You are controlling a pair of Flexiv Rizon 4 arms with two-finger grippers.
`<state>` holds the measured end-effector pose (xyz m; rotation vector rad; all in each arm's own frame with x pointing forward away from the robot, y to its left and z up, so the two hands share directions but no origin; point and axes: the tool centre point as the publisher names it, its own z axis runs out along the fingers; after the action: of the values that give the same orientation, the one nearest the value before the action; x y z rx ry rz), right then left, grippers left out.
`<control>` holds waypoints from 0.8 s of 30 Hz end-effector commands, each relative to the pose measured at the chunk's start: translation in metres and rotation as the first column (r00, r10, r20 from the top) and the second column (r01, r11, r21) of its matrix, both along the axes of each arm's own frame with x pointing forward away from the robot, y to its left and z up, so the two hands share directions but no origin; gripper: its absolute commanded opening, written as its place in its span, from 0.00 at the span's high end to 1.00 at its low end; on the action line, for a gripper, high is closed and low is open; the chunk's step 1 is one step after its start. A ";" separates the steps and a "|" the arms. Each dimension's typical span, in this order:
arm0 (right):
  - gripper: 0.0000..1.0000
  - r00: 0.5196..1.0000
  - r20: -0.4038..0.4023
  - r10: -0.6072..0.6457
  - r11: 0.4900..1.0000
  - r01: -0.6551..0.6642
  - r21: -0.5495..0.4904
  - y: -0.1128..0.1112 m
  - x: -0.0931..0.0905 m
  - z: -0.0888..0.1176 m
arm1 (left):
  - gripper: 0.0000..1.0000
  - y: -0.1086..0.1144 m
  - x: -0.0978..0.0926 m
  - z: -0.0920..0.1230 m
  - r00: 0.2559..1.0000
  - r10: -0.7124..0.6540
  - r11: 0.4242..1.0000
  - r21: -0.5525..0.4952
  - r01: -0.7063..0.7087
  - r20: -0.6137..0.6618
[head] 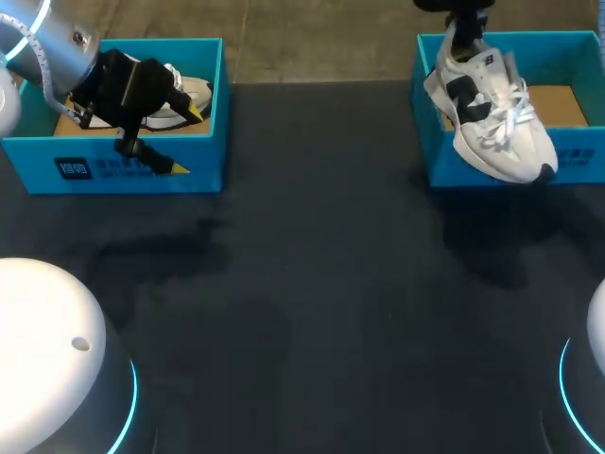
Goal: Take the shoe out of the shoebox, open the shoe tongue, remove and reinsert the insole, then place the shoe into the shoebox
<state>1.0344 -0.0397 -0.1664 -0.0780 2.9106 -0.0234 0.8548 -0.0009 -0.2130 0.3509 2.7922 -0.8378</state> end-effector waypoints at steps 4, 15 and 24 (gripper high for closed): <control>1.00 1.000 -0.004 0.000 1.000 0.000 -0.004 0.001 0.001 0.002 | 0.00 0.000 -0.001 0.001 1.000 0.000 1.000 0.004 0.000 0.000; 1.00 1.000 -0.004 0.000 1.000 0.000 -0.004 0.001 0.001 0.002 | 0.00 0.000 -0.001 0.001 1.000 0.000 1.000 0.004 0.000 0.000; 1.00 0.997 -0.015 -0.069 0.994 0.068 -0.080 -0.060 0.017 -0.006 | 0.00 0.000 -0.001 0.001 1.000 0.000 1.000 0.004 0.000 0.000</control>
<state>1.0455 -0.0861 -0.1726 0.0042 2.9191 -0.1610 0.8548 -0.0009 -0.2130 0.3508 2.7922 -0.8378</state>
